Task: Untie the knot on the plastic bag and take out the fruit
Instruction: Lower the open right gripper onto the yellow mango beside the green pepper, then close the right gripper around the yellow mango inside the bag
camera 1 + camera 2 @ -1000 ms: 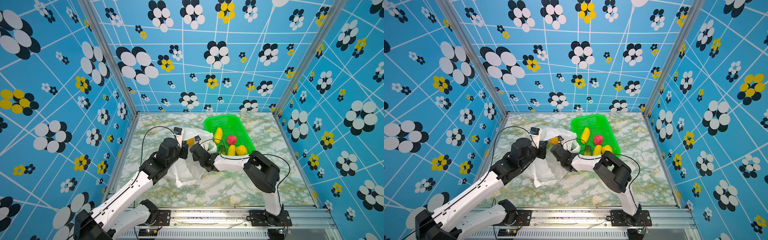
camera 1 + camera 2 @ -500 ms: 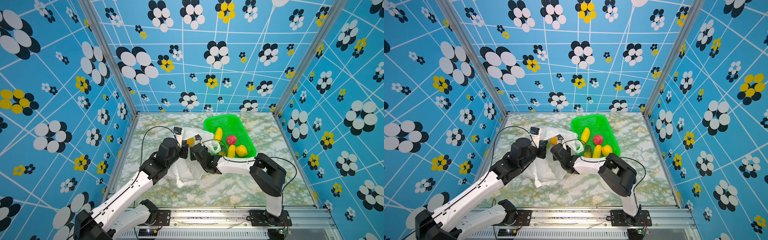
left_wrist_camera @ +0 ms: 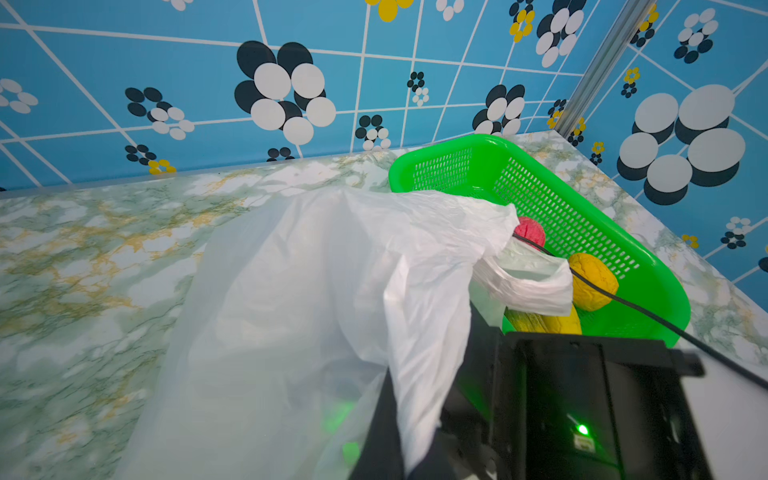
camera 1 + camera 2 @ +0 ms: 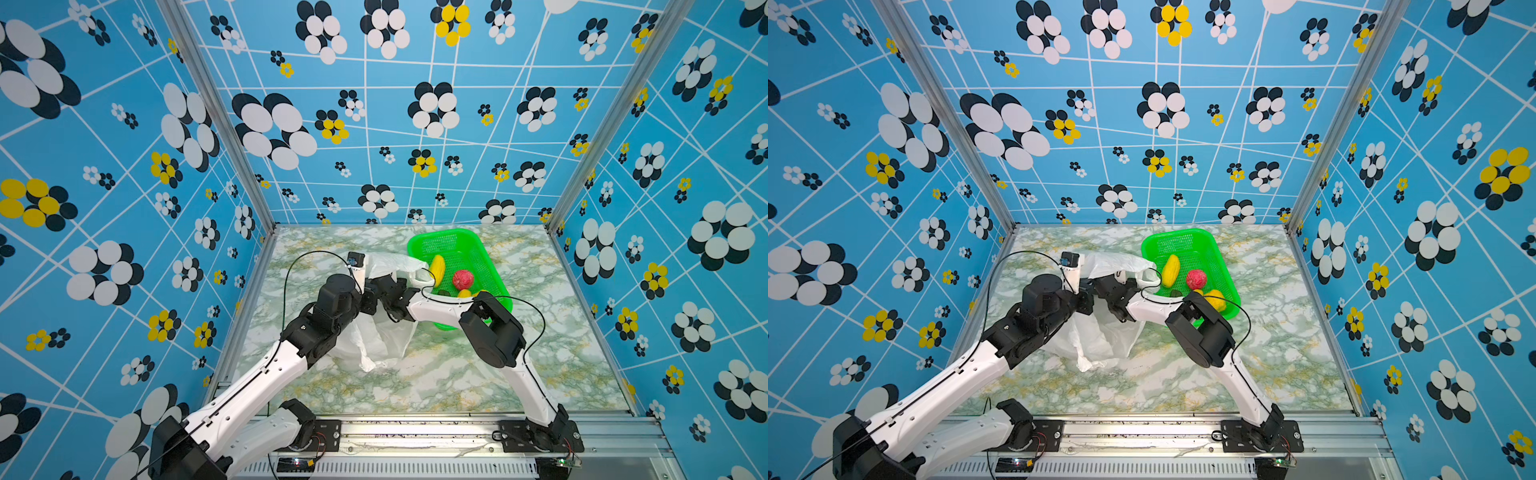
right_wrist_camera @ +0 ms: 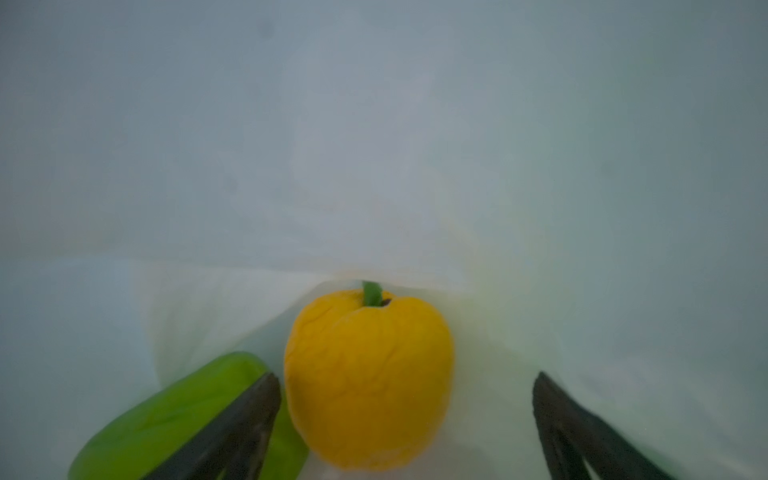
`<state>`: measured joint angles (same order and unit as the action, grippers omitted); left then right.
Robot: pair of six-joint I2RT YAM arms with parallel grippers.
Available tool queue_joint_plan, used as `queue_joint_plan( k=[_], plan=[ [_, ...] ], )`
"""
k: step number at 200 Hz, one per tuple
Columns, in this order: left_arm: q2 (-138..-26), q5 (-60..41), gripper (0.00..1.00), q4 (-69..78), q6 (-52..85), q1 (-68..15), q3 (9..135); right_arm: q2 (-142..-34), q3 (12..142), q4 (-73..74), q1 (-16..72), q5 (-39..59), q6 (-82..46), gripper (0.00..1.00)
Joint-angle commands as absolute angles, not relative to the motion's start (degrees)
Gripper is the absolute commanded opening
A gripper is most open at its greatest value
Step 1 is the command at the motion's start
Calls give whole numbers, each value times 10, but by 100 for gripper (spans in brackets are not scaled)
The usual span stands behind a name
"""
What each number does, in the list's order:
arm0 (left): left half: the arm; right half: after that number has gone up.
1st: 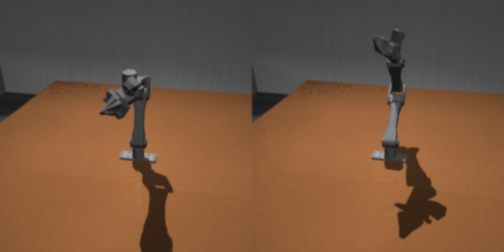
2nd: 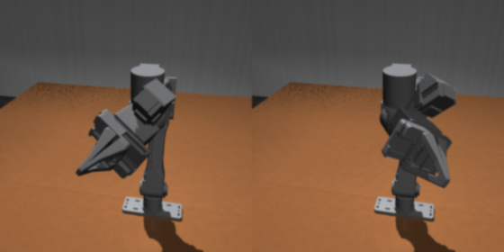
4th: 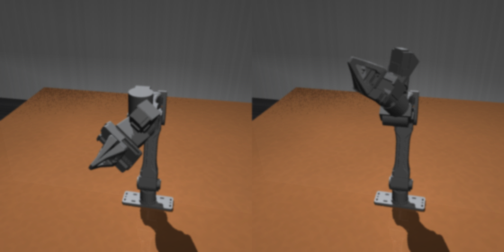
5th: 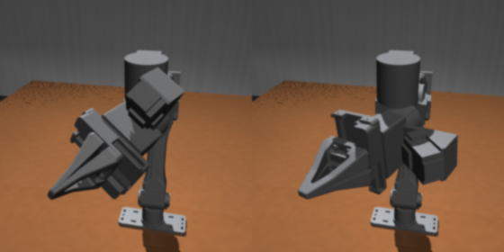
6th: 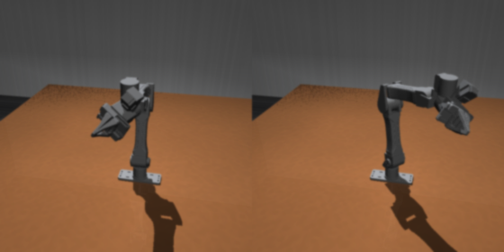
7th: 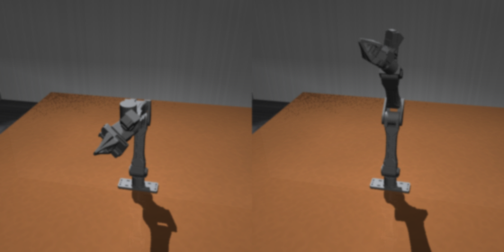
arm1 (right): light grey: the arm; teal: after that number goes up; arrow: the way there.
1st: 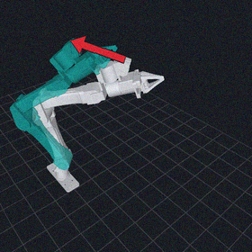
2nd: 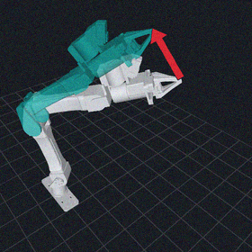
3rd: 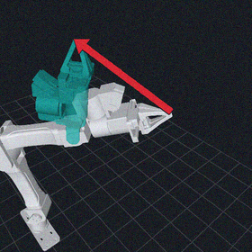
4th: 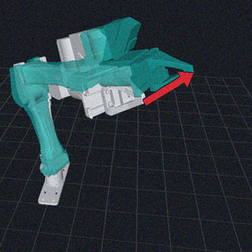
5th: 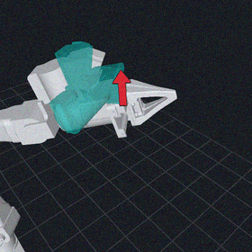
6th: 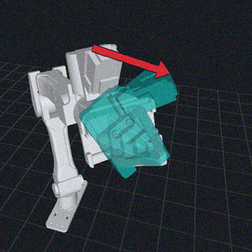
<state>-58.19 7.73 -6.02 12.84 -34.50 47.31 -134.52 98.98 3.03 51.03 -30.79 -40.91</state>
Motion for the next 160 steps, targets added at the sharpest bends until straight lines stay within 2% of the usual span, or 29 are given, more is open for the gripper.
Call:
queue_joint_plan(
  k=[1,34,67,91,101,118,160],
  plan=[
    [-585,65,0,-62,129,-345,473,-1383,1048,-49,505,-315,-455,95],
    [-584,66,0,-65,127,-345,473,-1424,1097,-76,499,-305,-469,88],
    [-579,68,0,-64,126,-344,471,-1434,1108,-79,498,-302,-464,74],
    [-577,68,0,-67,126,-345,471,-1422,1095,-72,498,-304,-459,58],
    [-576,69,0,-68,126,-345,470,-1407,1072,-51,498,-302,-451,51],
    [-573,73,0,-69,125,-345,468,-1365,1004,6,498,-296,-438,45],
    [-558,78,0,-66,117,-347,446,-1208,782,128,503,-309,-432,40]
  ],
)
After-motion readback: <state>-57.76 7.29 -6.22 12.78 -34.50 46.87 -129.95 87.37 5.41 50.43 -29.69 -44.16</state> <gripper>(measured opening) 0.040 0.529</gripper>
